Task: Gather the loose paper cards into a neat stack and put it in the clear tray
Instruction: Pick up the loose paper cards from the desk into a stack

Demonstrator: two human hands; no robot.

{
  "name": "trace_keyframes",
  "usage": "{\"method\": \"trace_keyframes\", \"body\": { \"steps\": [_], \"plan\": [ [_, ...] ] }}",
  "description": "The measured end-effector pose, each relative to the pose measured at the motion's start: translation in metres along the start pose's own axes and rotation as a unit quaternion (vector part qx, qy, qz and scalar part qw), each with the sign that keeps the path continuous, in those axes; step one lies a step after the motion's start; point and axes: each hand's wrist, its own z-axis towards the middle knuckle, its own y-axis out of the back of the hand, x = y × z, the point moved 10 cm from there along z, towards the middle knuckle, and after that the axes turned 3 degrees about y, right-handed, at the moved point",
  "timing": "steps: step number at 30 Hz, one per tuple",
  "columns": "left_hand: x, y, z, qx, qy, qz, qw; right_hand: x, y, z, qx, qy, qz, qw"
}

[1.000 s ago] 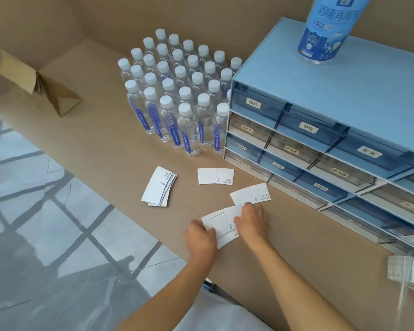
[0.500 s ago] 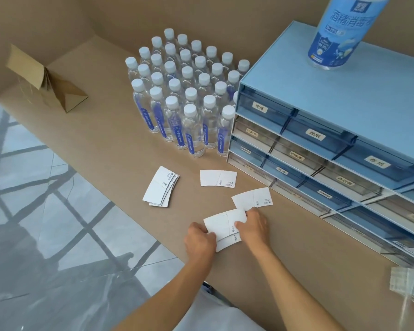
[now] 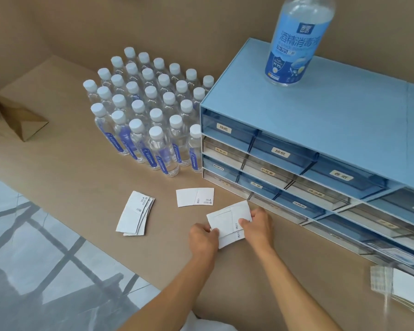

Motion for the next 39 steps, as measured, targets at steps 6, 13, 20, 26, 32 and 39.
{"method": "trace_keyframes", "body": {
  "steps": [6, 13, 20, 26, 32, 39],
  "plan": [
    [-0.018, -0.019, 0.011, -0.021, 0.012, 0.087, 0.996, -0.003, 0.001, 0.023, -0.007, -0.041, 0.002, 0.999],
    [-0.017, -0.022, 0.013, -0.036, 0.054, 0.073, 0.995, -0.014, -0.005, 0.032, -0.008, -0.065, -0.049, 0.997],
    [-0.01, -0.023, 0.014, -0.021, 0.057, 0.034, 0.998, -0.012, -0.009, 0.029, -0.002, -0.054, -0.062, 0.997],
    [-0.004, -0.008, 0.014, 0.0, 0.037, -0.019, 0.999, -0.009, -0.017, 0.015, 0.013, -0.049, 0.019, 0.999],
    [0.005, 0.027, 0.023, 0.013, -0.002, 0.006, 1.0, -0.023, -0.046, -0.022, 0.028, -0.075, 0.133, 0.988],
    [-0.019, 0.064, 0.051, -0.014, -0.019, -0.016, 1.0, 0.021, -0.073, -0.011, 0.037, -0.051, 0.148, 0.987]
  ]
}}
